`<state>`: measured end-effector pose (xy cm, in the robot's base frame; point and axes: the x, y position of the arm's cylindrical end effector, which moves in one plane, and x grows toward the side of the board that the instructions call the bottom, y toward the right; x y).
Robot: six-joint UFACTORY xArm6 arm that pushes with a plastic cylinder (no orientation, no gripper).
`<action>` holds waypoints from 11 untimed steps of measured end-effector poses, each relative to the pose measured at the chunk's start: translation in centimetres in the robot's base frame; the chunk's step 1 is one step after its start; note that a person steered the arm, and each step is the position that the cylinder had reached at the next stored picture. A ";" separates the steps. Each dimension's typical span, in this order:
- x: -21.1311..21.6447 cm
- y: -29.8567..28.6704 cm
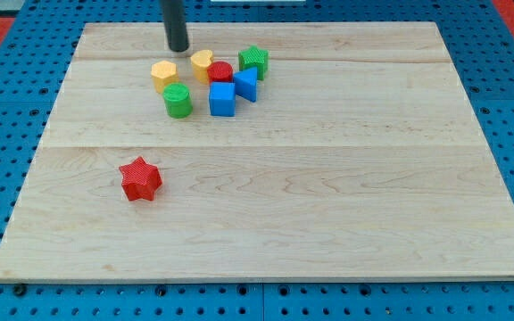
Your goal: Move the red star to the center left
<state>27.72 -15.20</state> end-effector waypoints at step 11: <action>23.2 1.4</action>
